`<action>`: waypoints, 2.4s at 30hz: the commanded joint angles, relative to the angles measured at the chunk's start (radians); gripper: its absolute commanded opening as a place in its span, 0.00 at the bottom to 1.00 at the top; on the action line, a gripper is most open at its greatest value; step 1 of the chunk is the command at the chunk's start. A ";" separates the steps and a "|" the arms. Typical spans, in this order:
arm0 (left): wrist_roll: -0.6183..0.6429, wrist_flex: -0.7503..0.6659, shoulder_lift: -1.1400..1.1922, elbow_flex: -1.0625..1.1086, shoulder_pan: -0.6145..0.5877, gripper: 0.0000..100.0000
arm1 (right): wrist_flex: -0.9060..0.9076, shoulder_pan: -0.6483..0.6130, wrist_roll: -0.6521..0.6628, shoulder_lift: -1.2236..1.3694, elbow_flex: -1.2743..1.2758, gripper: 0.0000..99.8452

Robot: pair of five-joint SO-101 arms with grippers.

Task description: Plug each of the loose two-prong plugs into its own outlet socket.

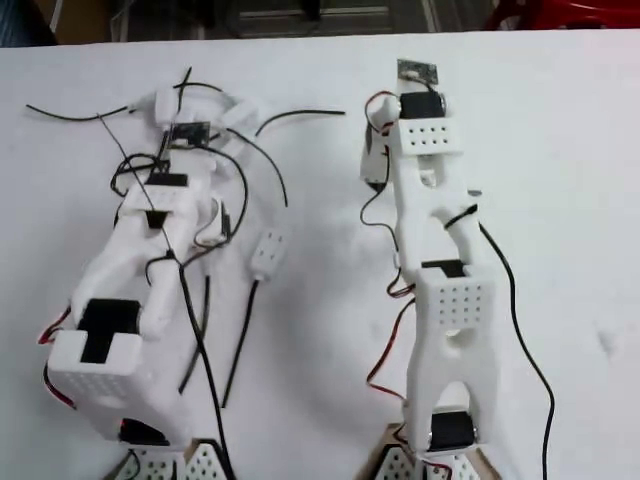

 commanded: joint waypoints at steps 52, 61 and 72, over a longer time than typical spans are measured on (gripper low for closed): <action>0.014 -0.315 -1.205 0.683 0.225 0.02 | -0.041 0.012 0.011 0.012 -0.015 0.32; 0.015 -0.741 -1.828 1.115 0.232 0.02 | -0.041 0.007 0.006 0.012 -0.015 0.32; 0.015 -0.901 -2.054 1.132 0.242 0.02 | 0.079 0.001 0.011 -0.067 -0.239 0.32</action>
